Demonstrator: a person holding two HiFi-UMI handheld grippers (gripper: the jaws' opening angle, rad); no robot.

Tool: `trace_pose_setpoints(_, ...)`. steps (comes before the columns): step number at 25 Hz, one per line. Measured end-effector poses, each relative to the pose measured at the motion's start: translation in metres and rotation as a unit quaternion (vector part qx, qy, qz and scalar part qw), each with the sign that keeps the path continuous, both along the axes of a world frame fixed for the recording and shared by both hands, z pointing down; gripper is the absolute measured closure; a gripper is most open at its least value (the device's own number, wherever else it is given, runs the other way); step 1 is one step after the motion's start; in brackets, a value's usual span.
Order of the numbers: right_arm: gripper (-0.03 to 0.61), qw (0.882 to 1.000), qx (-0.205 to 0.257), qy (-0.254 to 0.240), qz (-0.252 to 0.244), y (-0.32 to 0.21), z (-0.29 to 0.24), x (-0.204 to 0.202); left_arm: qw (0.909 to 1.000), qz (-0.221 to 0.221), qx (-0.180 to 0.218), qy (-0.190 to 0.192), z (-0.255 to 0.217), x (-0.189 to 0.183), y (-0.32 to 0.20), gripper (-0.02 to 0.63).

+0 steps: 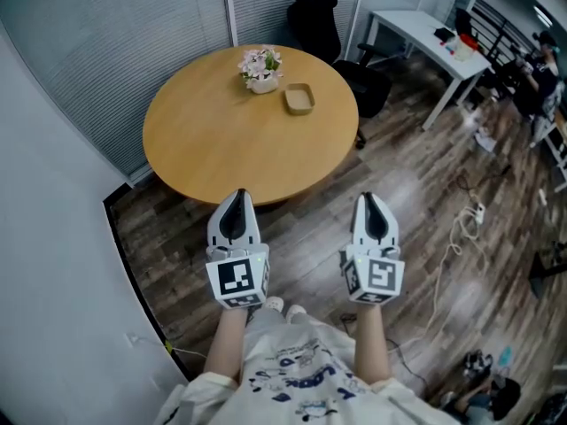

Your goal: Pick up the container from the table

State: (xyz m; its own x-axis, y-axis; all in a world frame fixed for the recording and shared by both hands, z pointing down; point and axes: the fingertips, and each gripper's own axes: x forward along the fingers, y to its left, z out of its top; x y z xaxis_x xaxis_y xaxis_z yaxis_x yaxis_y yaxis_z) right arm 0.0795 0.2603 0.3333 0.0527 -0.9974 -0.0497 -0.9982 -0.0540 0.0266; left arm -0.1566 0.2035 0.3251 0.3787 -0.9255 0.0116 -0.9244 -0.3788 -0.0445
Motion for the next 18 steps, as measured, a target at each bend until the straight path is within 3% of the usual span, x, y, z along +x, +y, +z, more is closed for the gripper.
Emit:
trace_pose_setpoints(10, 0.551, 1.0, -0.026, -0.006, -0.009, -0.013, 0.022, 0.016, 0.9995, -0.005, -0.029, -0.007, 0.025, 0.023, -0.012, 0.62)
trace_pose_setpoints(18, 0.551, 0.999, -0.029, 0.0, -0.014, -0.07, 0.03, 0.036, 0.9995, -0.004, -0.03, -0.004, 0.031, 0.047, -0.072, 0.62)
